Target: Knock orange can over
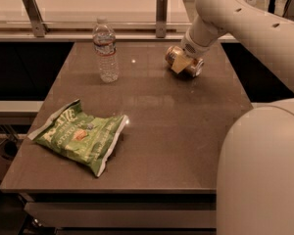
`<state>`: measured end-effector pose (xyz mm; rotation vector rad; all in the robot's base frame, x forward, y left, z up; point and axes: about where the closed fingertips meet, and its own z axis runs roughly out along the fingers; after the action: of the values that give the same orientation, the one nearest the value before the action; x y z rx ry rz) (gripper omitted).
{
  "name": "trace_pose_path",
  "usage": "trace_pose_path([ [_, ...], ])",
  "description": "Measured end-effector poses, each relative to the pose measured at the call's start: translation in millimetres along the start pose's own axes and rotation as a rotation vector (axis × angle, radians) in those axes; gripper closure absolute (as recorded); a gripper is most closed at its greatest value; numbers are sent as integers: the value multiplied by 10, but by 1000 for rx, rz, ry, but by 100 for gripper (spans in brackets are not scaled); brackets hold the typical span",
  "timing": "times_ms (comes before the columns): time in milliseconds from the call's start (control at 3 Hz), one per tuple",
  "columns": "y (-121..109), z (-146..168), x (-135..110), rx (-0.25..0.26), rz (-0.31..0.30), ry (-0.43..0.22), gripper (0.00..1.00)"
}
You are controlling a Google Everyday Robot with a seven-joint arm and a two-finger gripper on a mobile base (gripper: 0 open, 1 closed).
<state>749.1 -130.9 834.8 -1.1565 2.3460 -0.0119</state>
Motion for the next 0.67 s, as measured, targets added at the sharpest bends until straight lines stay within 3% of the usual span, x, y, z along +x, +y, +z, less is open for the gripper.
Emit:
trace_pose_path([
  [333, 63, 145, -10, -40, -25, 39, 100],
  [667, 44, 74, -48, -40, -25, 39, 100],
])
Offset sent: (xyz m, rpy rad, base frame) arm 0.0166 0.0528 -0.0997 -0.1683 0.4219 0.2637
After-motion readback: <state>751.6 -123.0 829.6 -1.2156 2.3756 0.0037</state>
